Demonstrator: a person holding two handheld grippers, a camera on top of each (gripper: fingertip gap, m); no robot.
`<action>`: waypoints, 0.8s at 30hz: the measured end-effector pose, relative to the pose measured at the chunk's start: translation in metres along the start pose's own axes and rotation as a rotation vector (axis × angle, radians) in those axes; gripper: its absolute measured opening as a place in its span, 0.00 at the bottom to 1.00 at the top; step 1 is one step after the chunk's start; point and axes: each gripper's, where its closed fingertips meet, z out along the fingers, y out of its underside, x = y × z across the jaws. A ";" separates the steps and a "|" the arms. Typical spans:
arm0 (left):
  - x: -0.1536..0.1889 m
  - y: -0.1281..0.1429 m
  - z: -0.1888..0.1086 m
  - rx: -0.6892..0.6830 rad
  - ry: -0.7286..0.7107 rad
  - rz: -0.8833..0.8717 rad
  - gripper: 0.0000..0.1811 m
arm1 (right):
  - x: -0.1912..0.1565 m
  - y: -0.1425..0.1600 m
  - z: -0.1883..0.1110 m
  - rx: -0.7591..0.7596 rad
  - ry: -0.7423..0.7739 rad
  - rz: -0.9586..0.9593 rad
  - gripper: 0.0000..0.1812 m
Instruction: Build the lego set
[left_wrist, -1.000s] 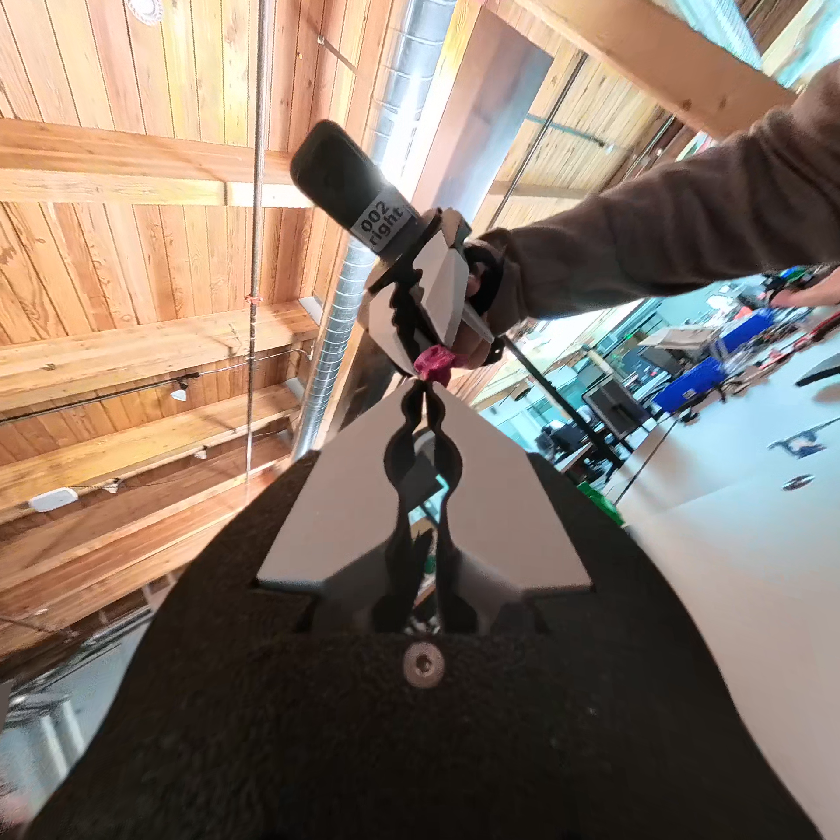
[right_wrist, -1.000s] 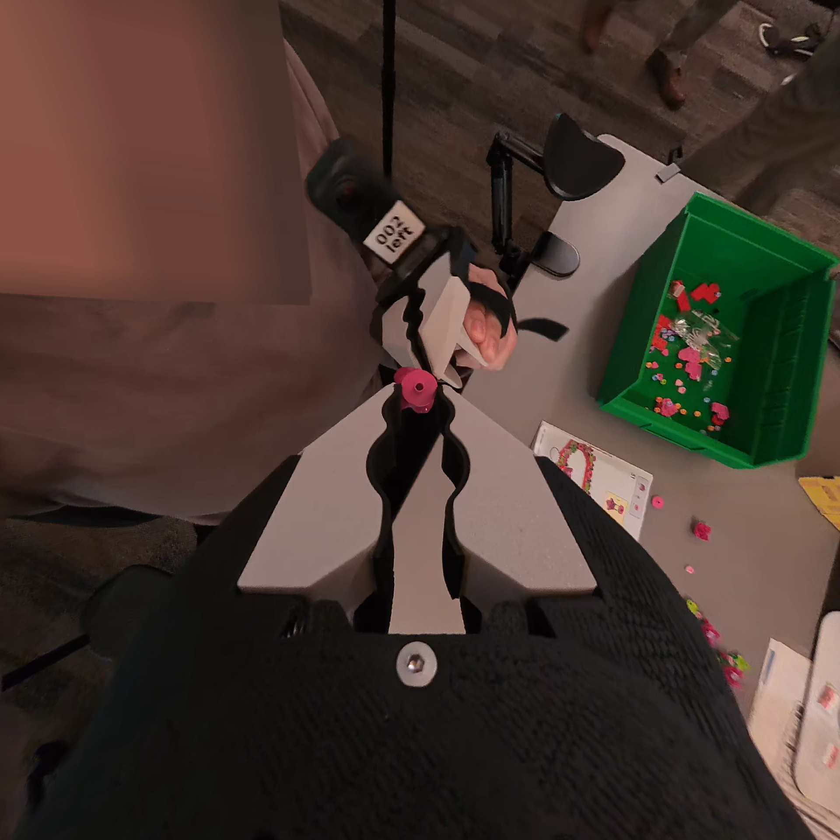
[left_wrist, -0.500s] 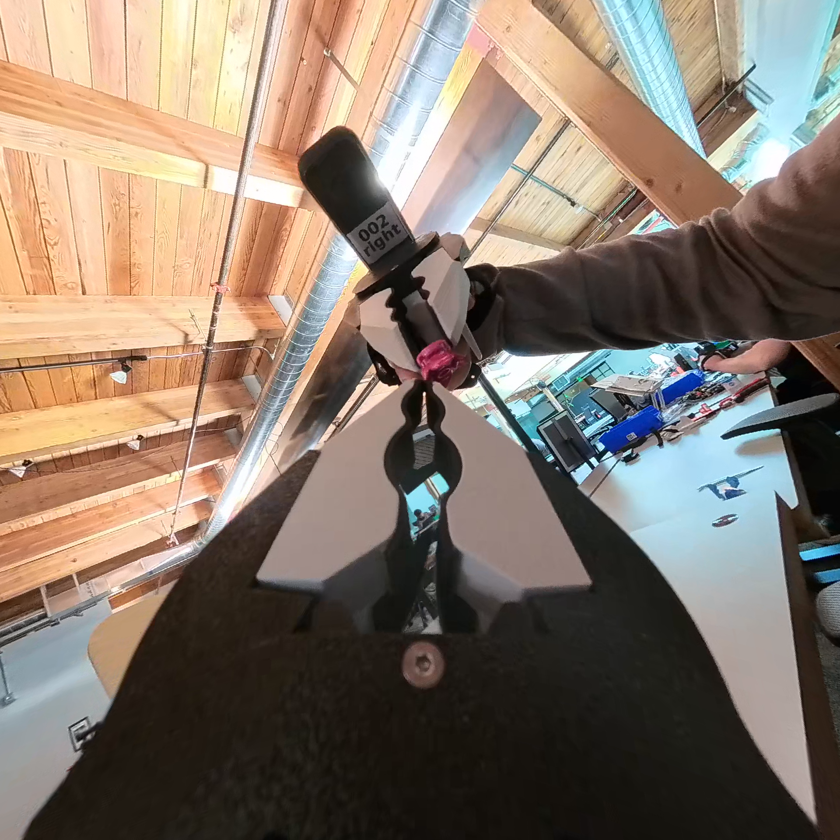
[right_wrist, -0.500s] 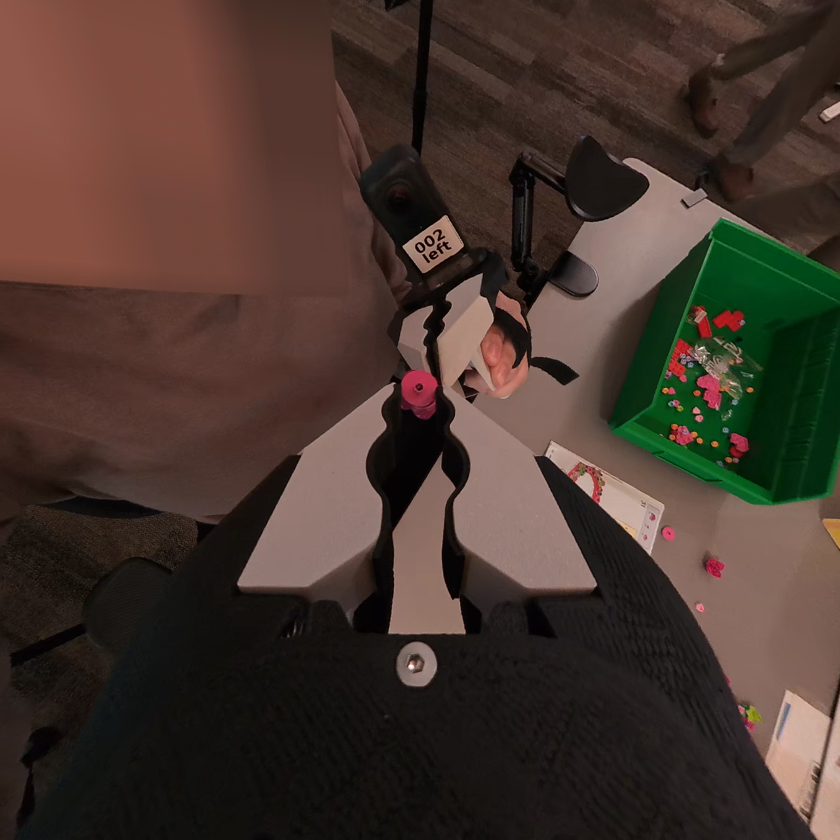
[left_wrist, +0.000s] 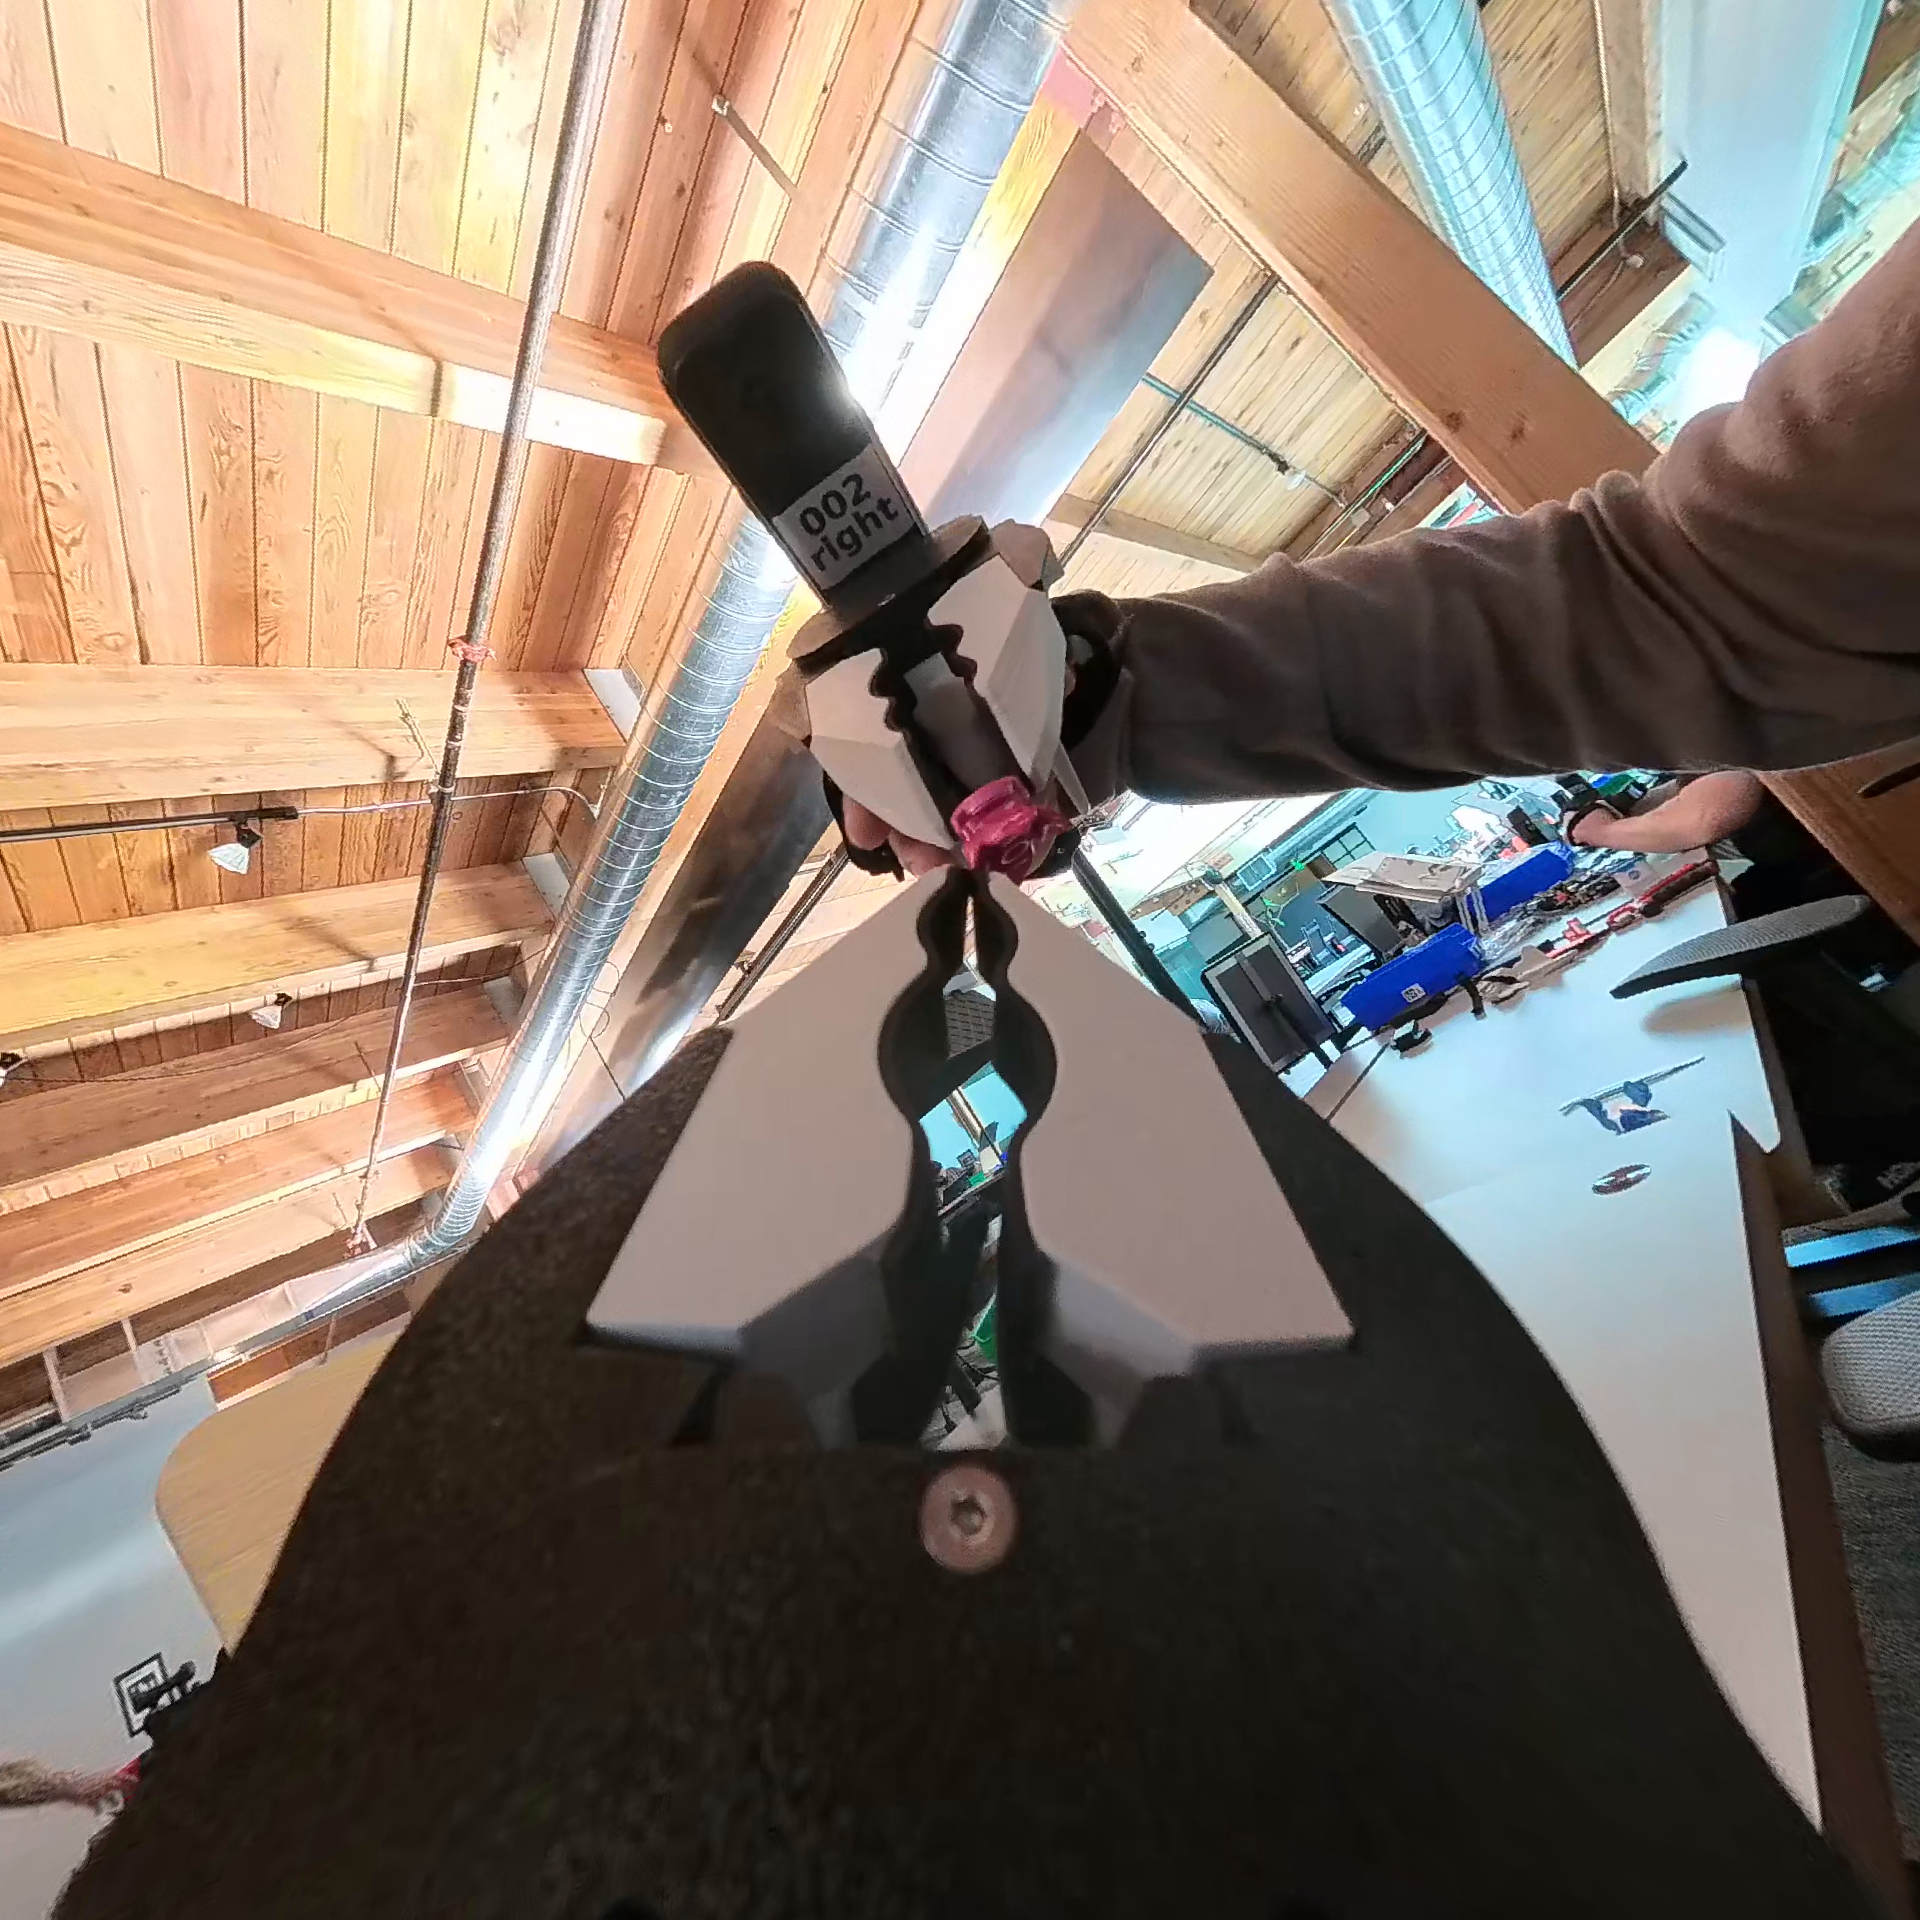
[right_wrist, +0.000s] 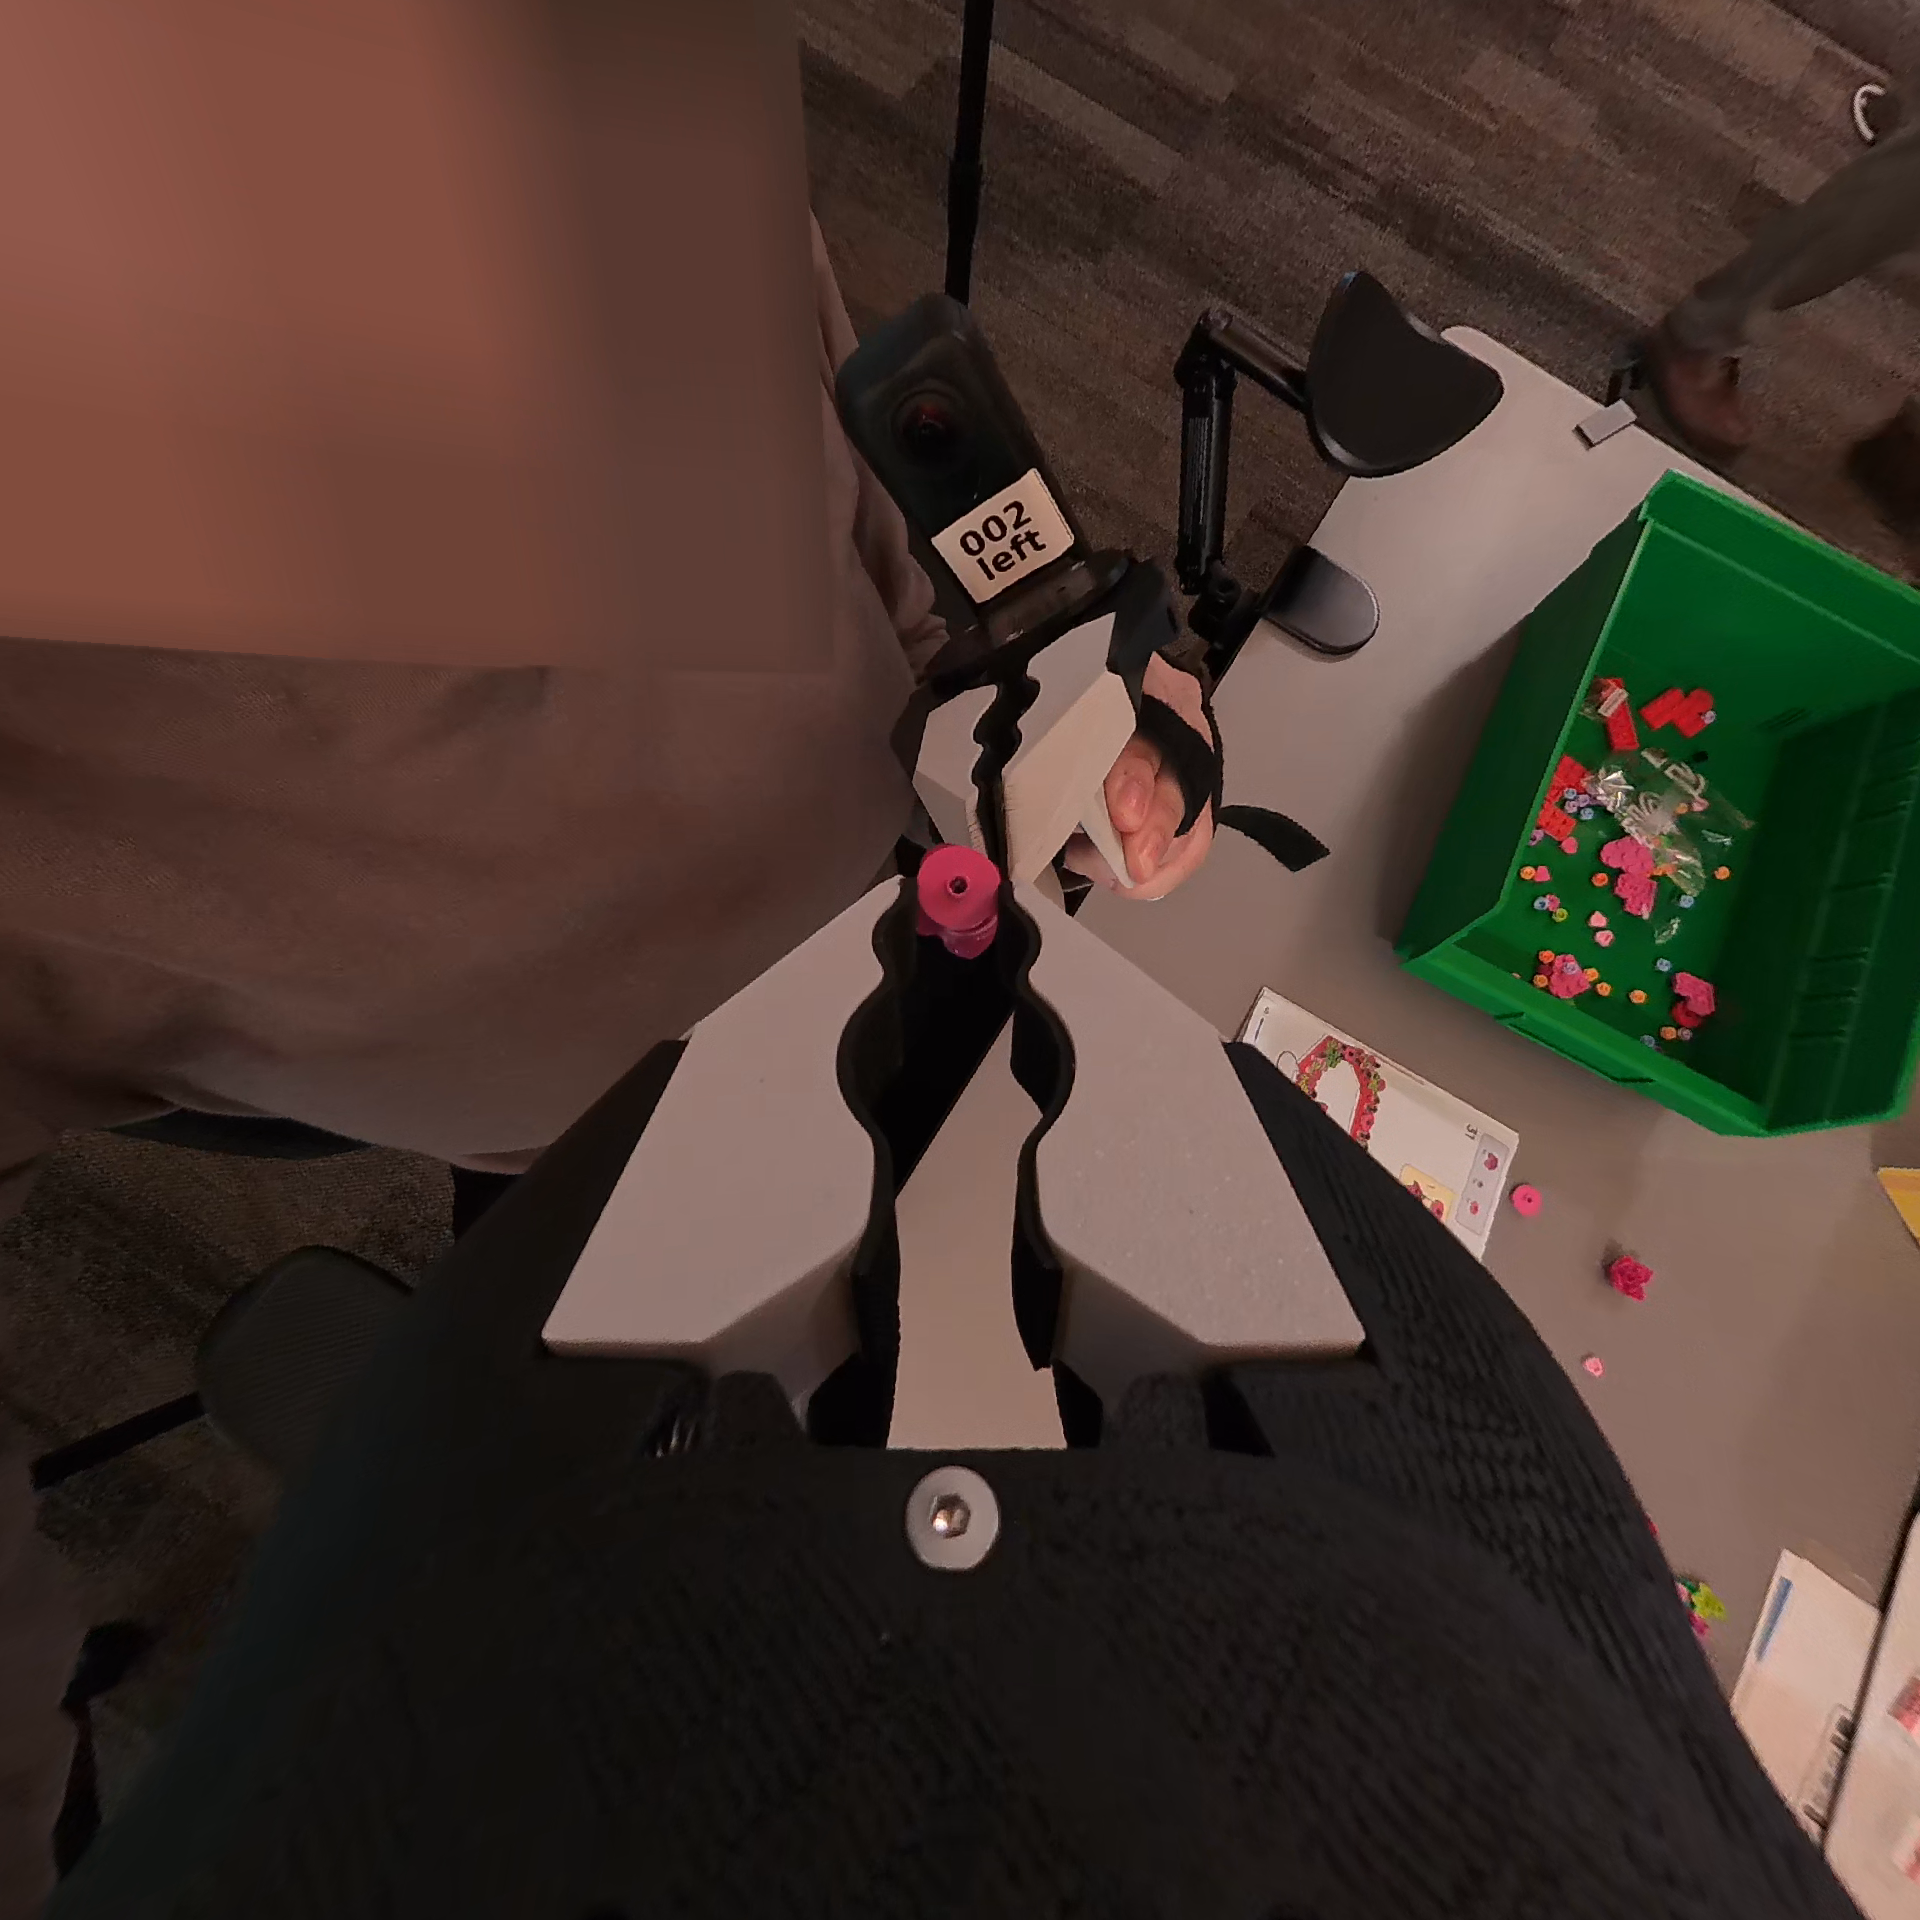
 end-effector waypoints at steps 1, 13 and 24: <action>0.000 0.000 0.000 0.000 0.002 -0.001 0.00 | 0.000 0.000 0.000 -0.002 0.000 0.002 0.08; 0.003 0.005 0.002 -0.022 0.007 0.006 0.00 | 0.000 0.003 0.002 -0.003 0.000 0.013 0.08; 0.004 0.003 0.001 -0.007 0.018 -0.003 0.00 | -0.002 0.007 -0.001 -0.007 0.000 0.021 0.08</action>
